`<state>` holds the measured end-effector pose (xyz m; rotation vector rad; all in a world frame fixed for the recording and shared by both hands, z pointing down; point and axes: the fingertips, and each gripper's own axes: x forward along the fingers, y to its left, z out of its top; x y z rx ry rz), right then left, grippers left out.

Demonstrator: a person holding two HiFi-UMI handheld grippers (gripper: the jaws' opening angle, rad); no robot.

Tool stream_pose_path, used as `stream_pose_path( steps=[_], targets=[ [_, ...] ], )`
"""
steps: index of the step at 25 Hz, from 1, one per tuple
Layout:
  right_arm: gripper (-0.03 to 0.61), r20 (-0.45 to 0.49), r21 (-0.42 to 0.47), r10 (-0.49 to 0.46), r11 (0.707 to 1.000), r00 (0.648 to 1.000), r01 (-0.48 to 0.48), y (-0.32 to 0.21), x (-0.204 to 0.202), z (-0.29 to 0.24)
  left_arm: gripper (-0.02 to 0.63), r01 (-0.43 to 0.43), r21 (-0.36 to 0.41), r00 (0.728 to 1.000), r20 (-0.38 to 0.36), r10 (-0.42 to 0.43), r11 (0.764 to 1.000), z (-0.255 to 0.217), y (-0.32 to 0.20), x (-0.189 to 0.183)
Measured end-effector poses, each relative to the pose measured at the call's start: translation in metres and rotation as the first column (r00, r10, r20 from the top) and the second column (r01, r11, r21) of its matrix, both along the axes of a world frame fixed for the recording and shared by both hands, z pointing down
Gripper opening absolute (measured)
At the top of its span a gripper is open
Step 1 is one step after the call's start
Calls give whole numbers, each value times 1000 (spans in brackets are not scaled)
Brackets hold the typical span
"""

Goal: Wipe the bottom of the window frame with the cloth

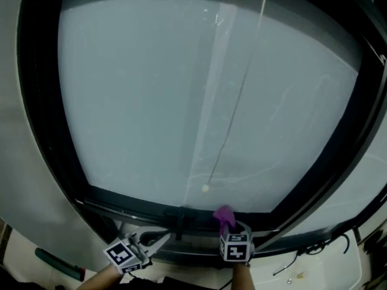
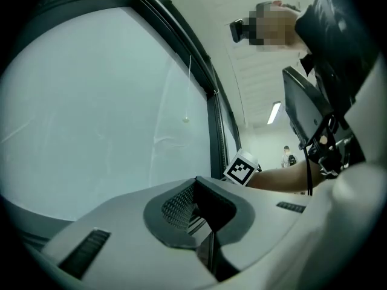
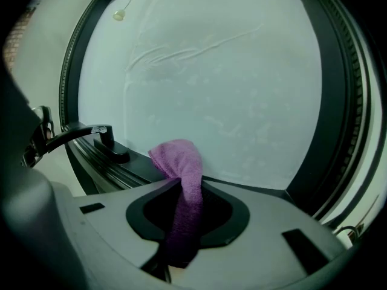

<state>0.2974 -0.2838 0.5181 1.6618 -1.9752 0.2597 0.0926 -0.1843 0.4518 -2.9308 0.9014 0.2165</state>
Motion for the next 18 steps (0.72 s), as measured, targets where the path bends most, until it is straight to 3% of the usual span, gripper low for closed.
stream_pose_path(
  steps=[18],
  targets=[
    [86, -36, -11, 144, 989, 989, -145, 2, 45, 0, 3, -147, 14, 989, -12, 147, 989, -7, -26, 34]
  ],
)
